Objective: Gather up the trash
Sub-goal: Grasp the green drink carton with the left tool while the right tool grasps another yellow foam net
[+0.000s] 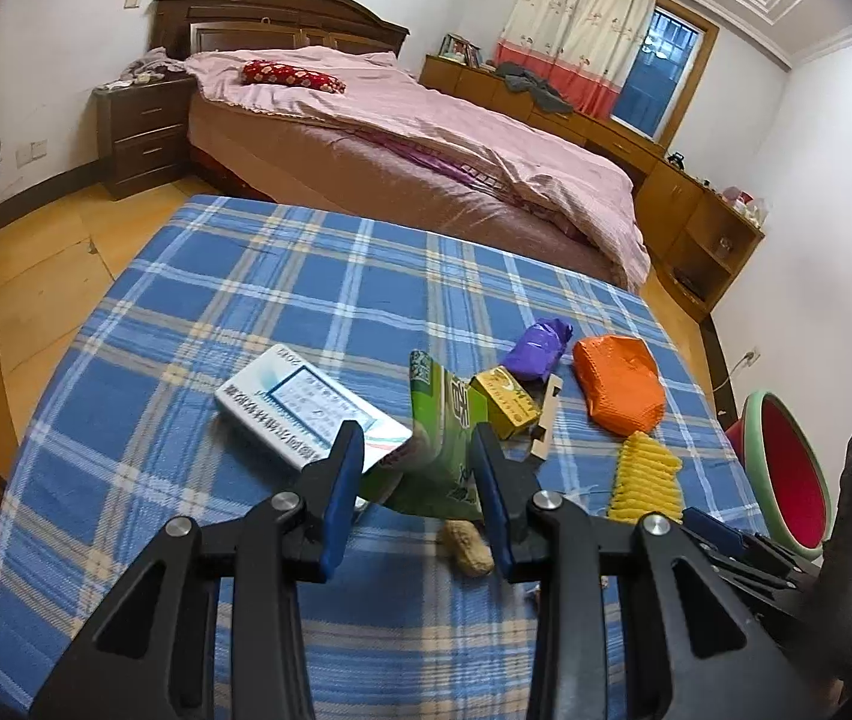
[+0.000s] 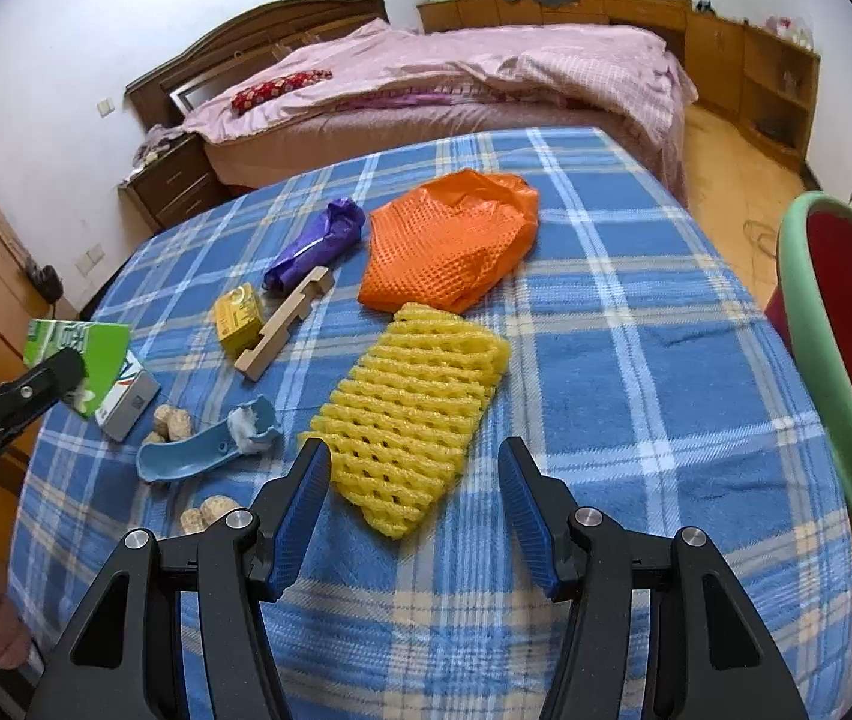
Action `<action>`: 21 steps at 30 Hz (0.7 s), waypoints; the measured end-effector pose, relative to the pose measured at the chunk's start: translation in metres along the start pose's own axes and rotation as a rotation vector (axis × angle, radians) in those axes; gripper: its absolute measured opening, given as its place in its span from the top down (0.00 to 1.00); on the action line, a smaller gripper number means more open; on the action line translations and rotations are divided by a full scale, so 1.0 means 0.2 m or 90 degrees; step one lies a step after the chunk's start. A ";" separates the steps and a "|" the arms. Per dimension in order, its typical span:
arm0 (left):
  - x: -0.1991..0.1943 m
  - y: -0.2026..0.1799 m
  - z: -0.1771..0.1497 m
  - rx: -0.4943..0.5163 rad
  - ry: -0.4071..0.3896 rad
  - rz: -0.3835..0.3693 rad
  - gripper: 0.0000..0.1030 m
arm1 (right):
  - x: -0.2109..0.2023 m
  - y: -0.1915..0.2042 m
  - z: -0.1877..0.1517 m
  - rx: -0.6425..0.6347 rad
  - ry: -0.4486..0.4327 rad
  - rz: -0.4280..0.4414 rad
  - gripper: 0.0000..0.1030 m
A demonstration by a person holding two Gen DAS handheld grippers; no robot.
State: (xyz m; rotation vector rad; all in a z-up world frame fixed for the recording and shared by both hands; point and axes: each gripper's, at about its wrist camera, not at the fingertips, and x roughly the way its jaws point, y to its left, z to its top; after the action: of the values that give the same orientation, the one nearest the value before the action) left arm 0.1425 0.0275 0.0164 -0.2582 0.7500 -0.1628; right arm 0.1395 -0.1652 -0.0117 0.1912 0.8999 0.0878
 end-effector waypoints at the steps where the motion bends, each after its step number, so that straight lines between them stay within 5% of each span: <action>1: 0.00 0.01 0.00 -0.002 -0.001 0.000 0.64 | 0.00 0.00 0.00 -0.001 -0.001 -0.003 0.42; 4: -0.01 0.01 -0.01 -0.005 0.000 -0.001 0.64 | 0.00 0.01 -0.01 -0.005 -0.009 -0.016 0.47; 6: -0.01 0.01 -0.01 -0.005 0.000 -0.002 0.64 | 0.00 0.02 -0.02 -0.007 -0.011 -0.021 0.64; 12: -0.05 -0.02 -0.02 0.002 -0.006 -0.007 0.64 | -0.02 0.02 -0.04 -0.003 -0.009 0.006 0.83; 21: -0.11 -0.09 -0.02 0.018 -0.018 -0.018 0.64 | -0.14 -0.03 -0.07 0.014 -0.033 0.036 0.86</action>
State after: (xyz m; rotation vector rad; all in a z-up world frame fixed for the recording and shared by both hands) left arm 0.1234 0.0148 0.0331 -0.2438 0.7155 -0.1969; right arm 0.1112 -0.1732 -0.0003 0.2378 0.8440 0.1254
